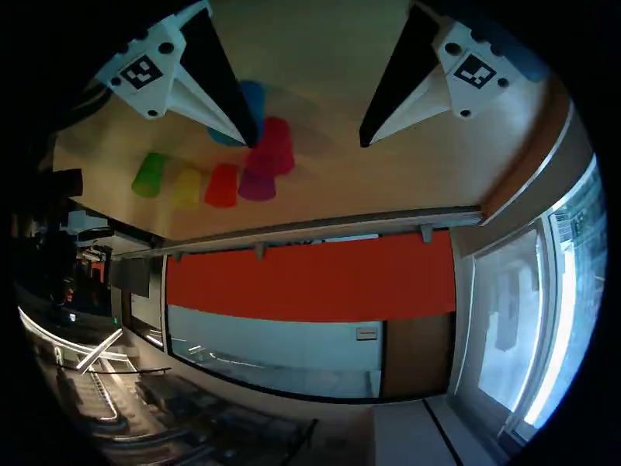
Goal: Pour water
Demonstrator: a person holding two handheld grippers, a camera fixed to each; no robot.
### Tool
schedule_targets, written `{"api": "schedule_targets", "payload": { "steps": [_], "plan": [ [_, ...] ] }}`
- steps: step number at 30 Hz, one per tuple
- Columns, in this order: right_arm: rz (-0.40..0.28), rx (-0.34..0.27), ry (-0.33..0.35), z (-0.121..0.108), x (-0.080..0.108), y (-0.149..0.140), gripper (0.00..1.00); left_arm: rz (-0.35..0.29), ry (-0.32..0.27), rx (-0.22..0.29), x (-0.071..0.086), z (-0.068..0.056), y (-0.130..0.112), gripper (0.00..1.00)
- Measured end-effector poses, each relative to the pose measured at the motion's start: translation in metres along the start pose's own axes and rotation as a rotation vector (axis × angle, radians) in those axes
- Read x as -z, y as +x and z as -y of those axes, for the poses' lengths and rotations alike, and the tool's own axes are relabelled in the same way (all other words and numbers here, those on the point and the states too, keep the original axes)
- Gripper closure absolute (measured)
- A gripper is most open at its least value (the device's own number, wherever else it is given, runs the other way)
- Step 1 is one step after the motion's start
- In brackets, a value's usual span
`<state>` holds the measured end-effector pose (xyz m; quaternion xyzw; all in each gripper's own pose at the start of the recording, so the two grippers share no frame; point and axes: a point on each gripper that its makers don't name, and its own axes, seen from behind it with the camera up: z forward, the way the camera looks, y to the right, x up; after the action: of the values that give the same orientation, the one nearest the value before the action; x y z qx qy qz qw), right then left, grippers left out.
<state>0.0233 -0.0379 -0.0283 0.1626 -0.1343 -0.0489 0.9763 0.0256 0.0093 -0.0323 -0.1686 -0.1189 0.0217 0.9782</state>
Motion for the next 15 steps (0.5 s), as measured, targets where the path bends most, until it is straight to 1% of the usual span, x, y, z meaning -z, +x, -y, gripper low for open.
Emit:
{"api": "schedule_targets", "payload": {
  "steps": [9,15],
  "plan": [
    [-0.098,-0.041,-0.094,-0.017,0.001,0.023,0.00,-0.068,0.044,0.030,0.004,0.009,0.020,0.03],
    [-0.149,-0.059,-0.154,-0.025,0.003,0.031,0.00,-0.115,0.062,0.041,0.004,0.008,0.033,0.03]
  ]
}}
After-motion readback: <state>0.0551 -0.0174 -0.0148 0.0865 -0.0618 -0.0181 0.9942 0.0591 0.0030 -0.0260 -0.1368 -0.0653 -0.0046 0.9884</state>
